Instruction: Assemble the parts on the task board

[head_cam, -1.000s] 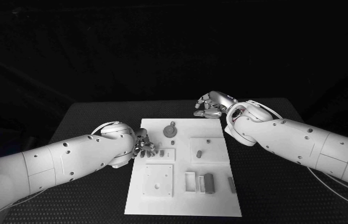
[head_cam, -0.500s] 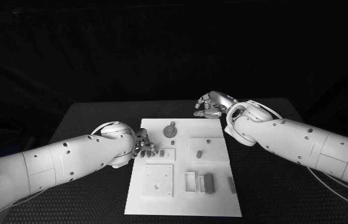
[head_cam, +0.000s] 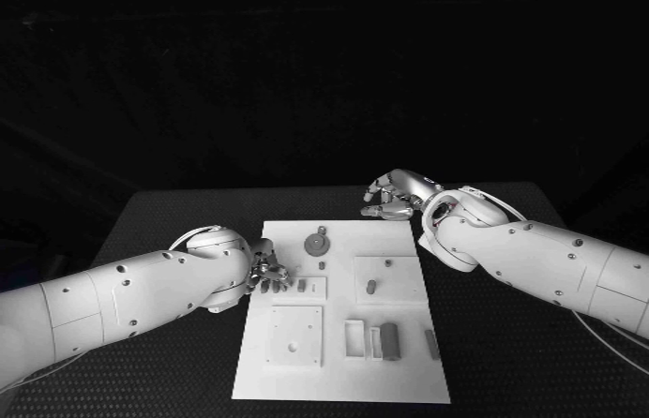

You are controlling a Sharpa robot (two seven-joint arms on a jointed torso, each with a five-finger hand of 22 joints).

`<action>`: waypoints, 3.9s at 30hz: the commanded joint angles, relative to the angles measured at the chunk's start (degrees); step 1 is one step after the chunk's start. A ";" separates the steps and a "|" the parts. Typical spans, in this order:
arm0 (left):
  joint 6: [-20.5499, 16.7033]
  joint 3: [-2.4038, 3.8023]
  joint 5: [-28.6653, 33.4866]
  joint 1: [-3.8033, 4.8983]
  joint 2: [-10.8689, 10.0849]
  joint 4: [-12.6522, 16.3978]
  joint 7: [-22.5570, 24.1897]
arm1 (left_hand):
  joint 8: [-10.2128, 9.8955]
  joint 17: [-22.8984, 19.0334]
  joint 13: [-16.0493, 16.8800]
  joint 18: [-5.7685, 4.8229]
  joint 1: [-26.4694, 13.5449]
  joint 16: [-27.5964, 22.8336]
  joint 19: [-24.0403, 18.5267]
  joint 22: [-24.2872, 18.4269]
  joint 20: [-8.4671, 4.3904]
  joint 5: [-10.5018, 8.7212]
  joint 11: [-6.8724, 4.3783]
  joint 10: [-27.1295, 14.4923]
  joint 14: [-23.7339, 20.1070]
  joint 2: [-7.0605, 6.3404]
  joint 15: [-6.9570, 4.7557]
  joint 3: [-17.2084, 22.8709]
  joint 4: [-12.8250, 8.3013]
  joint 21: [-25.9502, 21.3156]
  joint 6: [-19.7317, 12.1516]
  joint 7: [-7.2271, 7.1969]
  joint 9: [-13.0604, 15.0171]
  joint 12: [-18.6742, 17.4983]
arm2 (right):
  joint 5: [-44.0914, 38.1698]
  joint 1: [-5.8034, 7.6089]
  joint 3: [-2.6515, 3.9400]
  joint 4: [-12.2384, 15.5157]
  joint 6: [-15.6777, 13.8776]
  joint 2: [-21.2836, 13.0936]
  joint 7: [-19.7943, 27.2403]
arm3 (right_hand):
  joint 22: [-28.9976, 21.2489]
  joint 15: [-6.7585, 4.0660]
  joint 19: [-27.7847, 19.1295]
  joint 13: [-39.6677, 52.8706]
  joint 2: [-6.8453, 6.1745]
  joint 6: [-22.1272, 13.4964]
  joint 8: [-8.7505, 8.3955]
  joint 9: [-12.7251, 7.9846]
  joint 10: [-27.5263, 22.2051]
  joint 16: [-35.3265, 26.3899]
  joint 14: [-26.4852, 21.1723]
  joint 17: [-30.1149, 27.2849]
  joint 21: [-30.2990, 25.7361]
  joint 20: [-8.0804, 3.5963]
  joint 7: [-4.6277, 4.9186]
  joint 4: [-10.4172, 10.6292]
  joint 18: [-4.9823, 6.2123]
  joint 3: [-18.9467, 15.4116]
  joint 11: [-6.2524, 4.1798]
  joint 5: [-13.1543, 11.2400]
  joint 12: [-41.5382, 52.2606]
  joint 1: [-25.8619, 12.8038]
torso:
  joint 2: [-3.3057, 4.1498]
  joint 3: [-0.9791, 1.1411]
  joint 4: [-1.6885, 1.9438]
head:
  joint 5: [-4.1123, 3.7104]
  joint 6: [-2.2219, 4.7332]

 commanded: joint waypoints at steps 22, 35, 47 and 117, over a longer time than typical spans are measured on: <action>0.60 -0.01 -0.56 0.00 0.16 -0.02 -0.14 | 0.25 -0.14 -0.27 0.83 2.90 0.31 0.05 1.08 -0.28 2.81 0.11 -0.23 0.12 2.47 -0.23 0.61 -2.49 0.47 0.06 -0.15 -0.07 0.49 | -0.14 -0.04 0.02 0.04 0.60 0.07 0.16 | 0.96 0.09 0.12 -0.09 0.16 -0.01 -0.33 0.07 -0.37 -0.40 -0.38 0.00 -0.39 -0.35 0.36 0.09 4.90 -0.22 0.19 0.07 -0.25 -0.12 | -0.01 0.02 -0.01 | 0.08 -0.18; 1.29 -0.02 -1.85 0.00 0.13 -0.13 -0.16 | 0.26 -0.15 -0.34 0.83 4.05 0.42 0.07 1.13 -0.32 3.12 0.09 -0.18 0.18 2.56 -0.21 0.85 -2.96 0.63 0.15 -0.18 -0.08 0.61 | -0.14 -0.05 0.02 -0.02 0.61 0.14 0.16 | 0.96 0.09 0.12 -0.09 0.16 -0.02 -0.34 0.07 -0.37 -0.39 -0.36 0.05 -0.40 -0.35 0.36 0.10 4.90 -0.22 0.19 0.07 -0.25 -0.12 | 0.02 0.01 -0.03 | 0.10 -0.26; 1.14 -0.05 -1.46 0.00 0.24 -0.19 -0.05 | 0.29 -0.15 -0.36 0.77 4.07 0.47 0.09 1.13 -0.27 3.10 0.10 -0.14 0.22 2.50 -0.18 0.69 -2.76 0.70 0.22 -0.17 -0.08 0.67 | -0.14 -0.05 0.02 -0.02 0.61 0.18 0.17 | 0.96 0.09 0.13 -0.09 0.17 -0.02 -0.35 0.08 -0.37 -0.40 -0.37 0.03 -0.40 -0.35 0.36 0.10 4.90 -0.22 0.19 0.07 -0.24 -0.12 | 0.02 0.06 -0.04 | 0.08 -0.32; -18.92 0.67 20.65 0.28 -0.55 -5.04 25.11 | -11.67 -10.64 -13.21 1.43 3.58 -20.76 -20.30 -10.55 13.05 -2.19 14.24 -26.36 -19.69 -5.78 14.17 0.06 -2.70 -19.08 -25.25 9.77 -8.03 -19.05 | -0.14 -0.05 0.01 -0.63 0.82 -0.16 0.10 | 0.96 0.12 0.14 -0.12 0.10 -0.14 -0.46 0.09 -0.37 -0.44 -0.38 0.02 -0.44 -0.35 0.40 0.20 4.90 -0.22 0.22 0.07 -0.23 -0.20 | -0.02 0.05 0.01 | -0.33 -0.21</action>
